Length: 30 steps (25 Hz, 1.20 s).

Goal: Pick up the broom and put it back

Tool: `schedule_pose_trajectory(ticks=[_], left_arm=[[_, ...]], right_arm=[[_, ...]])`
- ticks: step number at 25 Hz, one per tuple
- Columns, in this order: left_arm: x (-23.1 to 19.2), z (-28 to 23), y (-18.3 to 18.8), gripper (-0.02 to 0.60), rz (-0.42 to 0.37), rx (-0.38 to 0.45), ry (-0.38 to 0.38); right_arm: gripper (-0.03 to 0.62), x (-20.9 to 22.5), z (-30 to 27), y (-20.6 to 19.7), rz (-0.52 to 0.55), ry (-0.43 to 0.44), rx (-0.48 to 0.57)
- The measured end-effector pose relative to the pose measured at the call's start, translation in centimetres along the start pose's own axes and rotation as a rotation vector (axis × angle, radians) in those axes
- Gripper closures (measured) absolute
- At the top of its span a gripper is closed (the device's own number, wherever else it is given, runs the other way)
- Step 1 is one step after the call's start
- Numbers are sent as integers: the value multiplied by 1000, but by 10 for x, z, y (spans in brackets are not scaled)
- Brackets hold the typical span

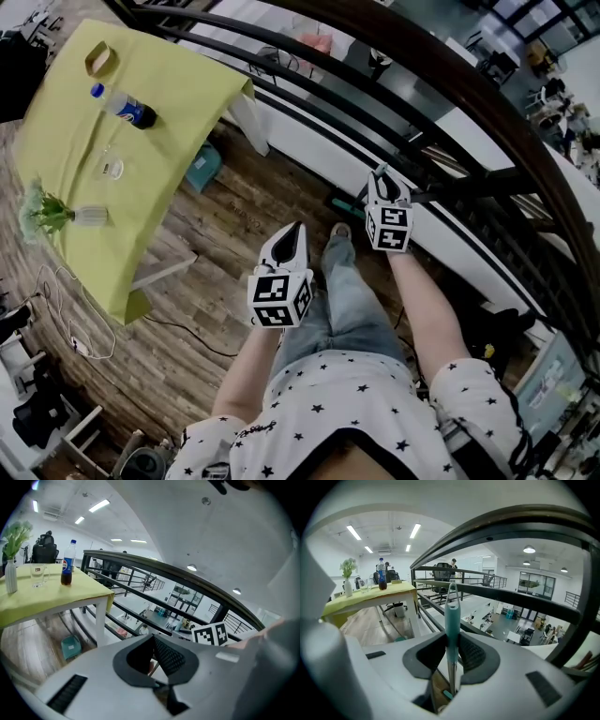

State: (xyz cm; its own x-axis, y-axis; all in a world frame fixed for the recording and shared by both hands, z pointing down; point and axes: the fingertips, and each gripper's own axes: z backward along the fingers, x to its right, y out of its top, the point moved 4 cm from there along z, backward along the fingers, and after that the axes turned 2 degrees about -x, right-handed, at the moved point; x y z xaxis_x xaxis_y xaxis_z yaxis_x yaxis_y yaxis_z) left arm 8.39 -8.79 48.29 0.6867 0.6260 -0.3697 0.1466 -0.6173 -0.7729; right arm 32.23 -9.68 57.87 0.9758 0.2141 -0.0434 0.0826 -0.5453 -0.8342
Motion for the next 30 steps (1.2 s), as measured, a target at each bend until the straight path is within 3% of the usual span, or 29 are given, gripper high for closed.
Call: schedule_pose_trajectory(ticks=[9, 19, 30], left_arm=[[0, 38, -4, 571, -3, 27, -3], [-14, 84, -15, 571, 8, 54, 11], [-59, 129, -25, 571, 78, 107, 131]], right_arm=[[517, -21, 41, 13, -18, 8, 50], [517, -71, 72, 36, 45, 68, 105], [517, -142, 61, 61, 160, 202, 124]])
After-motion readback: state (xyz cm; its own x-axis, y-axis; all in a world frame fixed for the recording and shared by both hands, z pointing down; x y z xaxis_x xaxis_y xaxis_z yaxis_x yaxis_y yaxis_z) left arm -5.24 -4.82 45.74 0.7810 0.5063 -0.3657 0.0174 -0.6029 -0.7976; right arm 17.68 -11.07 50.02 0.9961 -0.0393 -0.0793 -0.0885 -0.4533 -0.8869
